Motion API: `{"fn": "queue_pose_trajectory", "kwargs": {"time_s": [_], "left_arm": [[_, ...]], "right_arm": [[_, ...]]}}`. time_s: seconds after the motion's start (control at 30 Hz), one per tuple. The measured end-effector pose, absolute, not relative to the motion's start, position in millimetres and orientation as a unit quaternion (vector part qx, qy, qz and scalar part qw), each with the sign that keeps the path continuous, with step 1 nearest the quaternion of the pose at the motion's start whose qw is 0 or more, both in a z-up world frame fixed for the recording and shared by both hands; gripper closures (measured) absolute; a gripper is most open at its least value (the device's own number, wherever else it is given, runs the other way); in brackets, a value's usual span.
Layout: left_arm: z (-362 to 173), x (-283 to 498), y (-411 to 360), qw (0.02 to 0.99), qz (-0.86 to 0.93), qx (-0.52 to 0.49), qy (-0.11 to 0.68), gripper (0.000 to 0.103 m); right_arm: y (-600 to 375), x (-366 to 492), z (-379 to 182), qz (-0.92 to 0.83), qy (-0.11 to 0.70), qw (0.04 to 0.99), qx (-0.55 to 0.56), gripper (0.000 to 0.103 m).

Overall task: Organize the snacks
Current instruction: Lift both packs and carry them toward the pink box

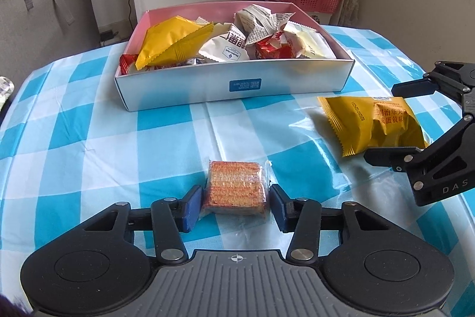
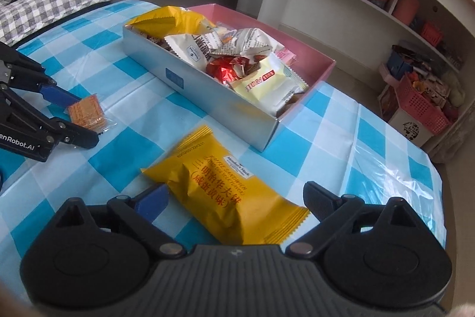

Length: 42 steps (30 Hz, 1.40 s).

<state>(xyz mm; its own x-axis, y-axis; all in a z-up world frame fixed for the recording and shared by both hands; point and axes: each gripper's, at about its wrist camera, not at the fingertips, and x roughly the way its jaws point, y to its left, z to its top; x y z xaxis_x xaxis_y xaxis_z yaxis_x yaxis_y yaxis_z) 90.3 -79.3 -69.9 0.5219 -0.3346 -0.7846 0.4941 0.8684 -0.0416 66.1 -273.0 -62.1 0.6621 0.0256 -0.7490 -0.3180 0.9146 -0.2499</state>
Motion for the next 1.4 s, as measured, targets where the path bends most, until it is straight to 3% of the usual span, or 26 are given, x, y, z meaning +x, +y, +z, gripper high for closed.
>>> {"fn": "queue_pose_trajectory", "kwargs": {"time_s": [0.37, 0.7, 0.73, 0.8, 0.83, 1.4], "left_arm": [[-68, 84, -70, 0.864, -0.251, 0.098, 0.426, 0.063], [-68, 83, -59, 0.864, -0.25, 0.095, 0.426, 0.063], [-67, 83, -58, 0.864, -0.25, 0.095, 0.427, 0.063], [-67, 83, -56, 0.864, -0.249, 0.092, 0.427, 0.063], [-66, 83, -56, 0.864, -0.249, 0.091, 0.428, 0.064], [-37, 93, -39, 0.877, -0.246, 0.05, 0.409, 0.064]], "right_arm": [[-253, 61, -68, 0.095, 0.424, 0.884, -0.174, 0.045], [-238, 69, -68, 0.107, 0.451, 0.876, -0.131, 0.044], [-236, 71, -68, 0.108, 0.453, 0.875, -0.128, 0.047], [-233, 72, -66, 0.112, 0.456, 0.875, -0.121, 0.065], [-230, 73, -65, 0.112, 0.456, 0.875, -0.12, 0.066], [-223, 66, -32, 0.115, 0.422, 0.894, -0.094, 0.068]]}}
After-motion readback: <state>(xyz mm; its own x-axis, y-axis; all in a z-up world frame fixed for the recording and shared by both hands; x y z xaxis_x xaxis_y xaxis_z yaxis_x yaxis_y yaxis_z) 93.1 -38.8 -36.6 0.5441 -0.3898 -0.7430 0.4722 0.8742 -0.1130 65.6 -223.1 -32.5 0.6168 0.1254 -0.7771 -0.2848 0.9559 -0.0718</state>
